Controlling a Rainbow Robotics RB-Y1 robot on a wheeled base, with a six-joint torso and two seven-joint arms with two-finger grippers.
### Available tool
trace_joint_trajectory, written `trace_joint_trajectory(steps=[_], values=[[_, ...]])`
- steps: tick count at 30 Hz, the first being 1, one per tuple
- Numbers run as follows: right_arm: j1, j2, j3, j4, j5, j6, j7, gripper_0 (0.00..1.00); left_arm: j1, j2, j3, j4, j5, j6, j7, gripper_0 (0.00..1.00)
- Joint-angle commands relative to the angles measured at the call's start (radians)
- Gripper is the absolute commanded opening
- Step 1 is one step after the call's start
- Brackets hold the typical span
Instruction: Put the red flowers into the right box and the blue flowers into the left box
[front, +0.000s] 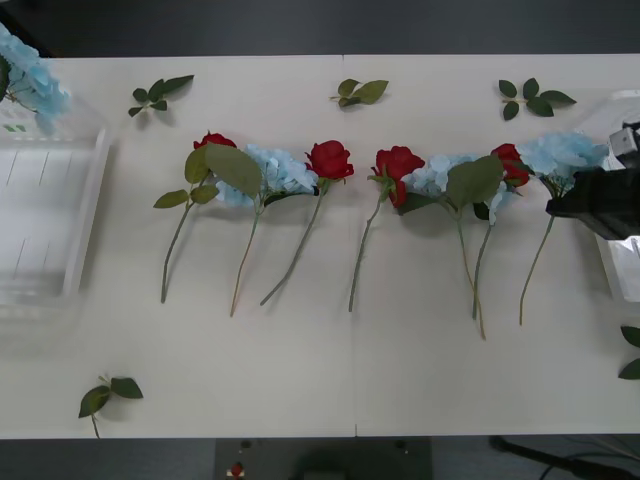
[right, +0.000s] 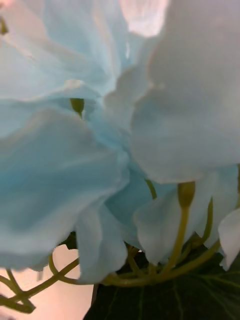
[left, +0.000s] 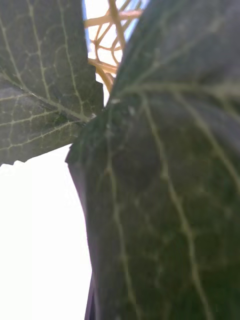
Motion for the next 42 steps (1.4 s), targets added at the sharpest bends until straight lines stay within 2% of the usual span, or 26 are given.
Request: trace_joint_trajectory(steps=[1, 6, 11, 18, 24, 31, 32, 33, 35, 42], values=[[-0.031, -0.03, -0.008, -0.034, -0.193, -0.022, 0.163, 0.0, -0.006, 0.016, 0.014, 0.061, 0.0, 0.022, -0.087, 0.0], [-0.041, 0.005, -0.011, -0.077, -0.36, -0.051, 0.283, 0.0, -0.004, -0.013, 0.014, 0.121, -0.027, 0.033, -0.093, 0.0], [-0.104, 0.107, -0.005, -0.079, -0.503, -0.043, 0.412, 0.0, -0.004, -0.061, 0.014, 0.18, -0.108, -0.017, -0.091, 0.0], [-0.216, 0.251, 0.017, -0.074, -0.48, -0.04, 0.525, 0.0, 0.0, -0.116, 0.014, 0.229, -0.213, -0.073, -0.084, 0.0], [-0.294, 0.285, 0.13, -0.074, -0.475, -0.065, 0.598, 0.0, 0.04, -0.134, 0.012, 0.229, -0.251, -0.141, -0.068, 0.0], [-0.356, 0.338, 0.224, -0.074, -0.495, -0.089, 0.69, 0.0, 0.042, -0.141, -0.047, 0.227, -0.247, -0.196, -0.059, 0.02], [-0.363, 0.344, 0.244, -0.074, -0.5, -0.108, 0.697, 0.0, 0.042, -0.141, -0.047, 0.227, -0.245, -0.201, -0.059, 0.49], [-0.371, 0.354, 0.262, -0.074, -0.503, -0.124, 0.699, 0.0, 0.042, -0.139, -0.047, 0.224, -0.243, -0.199, -0.059, 0.78], [-0.379, 0.366, 0.284, -0.074, -0.503, -0.152, 0.703, 0.0, 0.042, -0.139, -0.047, 0.212, -0.242, -0.199, -0.059, 1.0], [-0.389, 0.464, 0.341, -0.074, -0.477, -0.273, 0.728, 0.0, 0.042, -0.139, 0.008, 0.141, -0.231, -0.17, -0.065, 1.0]])
